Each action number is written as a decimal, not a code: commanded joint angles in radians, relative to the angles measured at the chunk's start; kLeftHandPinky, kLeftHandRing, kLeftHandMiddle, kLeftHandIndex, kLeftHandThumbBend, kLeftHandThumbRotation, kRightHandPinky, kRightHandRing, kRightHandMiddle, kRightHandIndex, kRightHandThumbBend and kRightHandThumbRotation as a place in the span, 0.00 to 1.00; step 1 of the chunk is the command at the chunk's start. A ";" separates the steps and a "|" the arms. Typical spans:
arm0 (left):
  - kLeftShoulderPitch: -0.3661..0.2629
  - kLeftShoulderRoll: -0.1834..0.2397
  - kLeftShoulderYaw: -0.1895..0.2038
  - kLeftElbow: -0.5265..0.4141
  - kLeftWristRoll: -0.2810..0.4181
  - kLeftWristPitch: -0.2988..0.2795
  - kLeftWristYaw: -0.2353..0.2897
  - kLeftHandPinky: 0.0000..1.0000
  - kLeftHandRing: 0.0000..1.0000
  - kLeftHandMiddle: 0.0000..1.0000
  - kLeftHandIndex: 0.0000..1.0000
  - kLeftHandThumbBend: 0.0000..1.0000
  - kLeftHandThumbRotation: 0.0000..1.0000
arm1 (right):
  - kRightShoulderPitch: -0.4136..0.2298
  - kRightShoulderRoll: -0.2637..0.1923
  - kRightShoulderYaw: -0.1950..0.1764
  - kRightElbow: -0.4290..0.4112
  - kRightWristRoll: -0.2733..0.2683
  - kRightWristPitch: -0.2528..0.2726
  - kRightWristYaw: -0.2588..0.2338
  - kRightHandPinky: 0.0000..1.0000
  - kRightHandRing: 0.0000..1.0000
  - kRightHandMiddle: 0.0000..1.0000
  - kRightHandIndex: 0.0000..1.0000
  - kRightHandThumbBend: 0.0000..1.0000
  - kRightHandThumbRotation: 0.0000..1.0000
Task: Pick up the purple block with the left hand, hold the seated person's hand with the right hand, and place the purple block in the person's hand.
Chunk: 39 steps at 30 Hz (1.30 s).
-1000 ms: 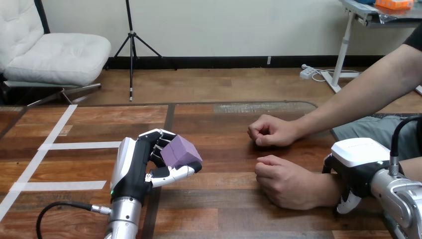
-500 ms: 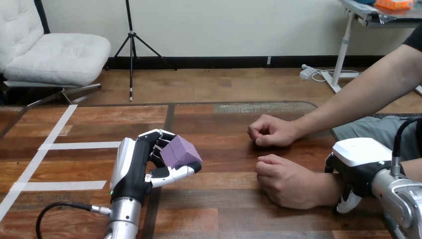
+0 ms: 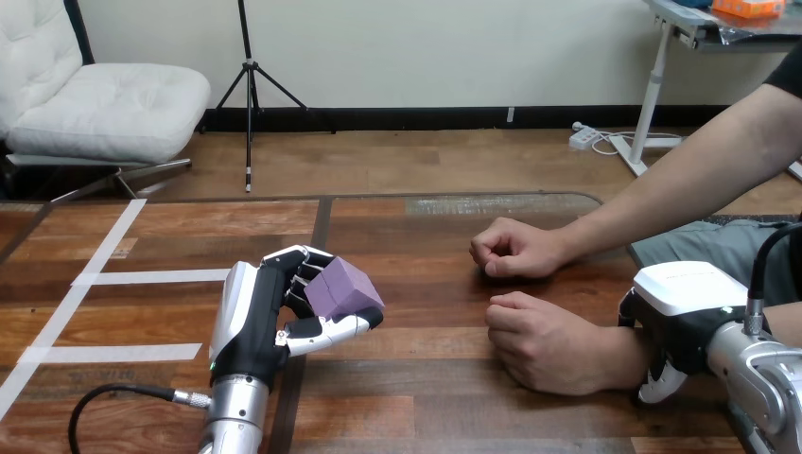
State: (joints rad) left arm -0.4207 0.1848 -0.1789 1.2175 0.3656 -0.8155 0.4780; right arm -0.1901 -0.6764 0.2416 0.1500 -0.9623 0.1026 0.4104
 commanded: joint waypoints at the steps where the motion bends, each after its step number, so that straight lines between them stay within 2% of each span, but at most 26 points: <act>1: -0.031 0.016 0.011 -0.048 0.001 -0.020 0.009 0.34 0.40 0.48 0.50 0.71 0.17 | -0.011 -0.001 0.026 0.040 0.008 -0.002 -0.019 0.34 0.43 0.50 0.60 0.72 0.00; 14: -0.028 0.016 0.013 -0.053 0.000 -0.012 0.011 0.34 0.40 0.48 0.50 0.71 0.18 | -0.010 0.002 0.037 0.040 0.007 0.005 -0.021 0.30 0.40 0.48 0.63 0.72 0.00; 34: -0.026 0.018 0.016 -0.051 -0.005 -0.022 0.007 0.34 0.40 0.48 0.50 0.71 0.18 | -0.007 -0.004 0.046 0.043 0.014 -0.006 -0.035 0.34 0.43 0.51 0.62 0.68 0.00; 39: -0.026 0.018 0.015 -0.050 -0.004 -0.021 0.007 0.34 0.40 0.48 0.50 0.71 0.18 | -0.006 0.002 0.045 0.038 0.014 0.015 -0.018 0.35 0.45 0.53 0.62 0.69 0.00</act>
State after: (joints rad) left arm -0.4201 0.1849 -0.1784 1.2175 0.3640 -0.8155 0.4779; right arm -0.1901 -0.6766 0.2649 0.1599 -0.9580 0.1037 0.3825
